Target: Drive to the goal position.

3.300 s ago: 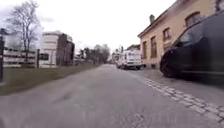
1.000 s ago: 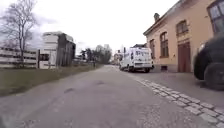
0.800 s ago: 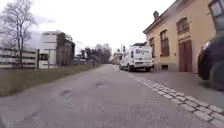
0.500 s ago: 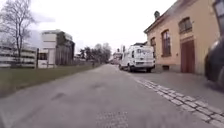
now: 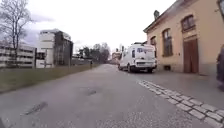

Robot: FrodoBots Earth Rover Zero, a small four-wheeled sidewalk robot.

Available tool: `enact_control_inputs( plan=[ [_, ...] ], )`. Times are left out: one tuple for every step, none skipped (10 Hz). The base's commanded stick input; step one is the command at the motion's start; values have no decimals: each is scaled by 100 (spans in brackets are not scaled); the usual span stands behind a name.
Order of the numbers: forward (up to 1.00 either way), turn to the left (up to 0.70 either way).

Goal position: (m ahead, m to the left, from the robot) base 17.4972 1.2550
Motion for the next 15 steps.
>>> enact_control_inputs(
  plan=[
    [100,0],
    [100,0],
    [100,0],
    [100,0],
    [100,0],
    [100,0],
    [100,0],
    [100,0],
    [100,0],
    [100,0],
    [100,0],
    [100,0],
    [100,0],
    [100,0],
    [100,0]
  ],
)
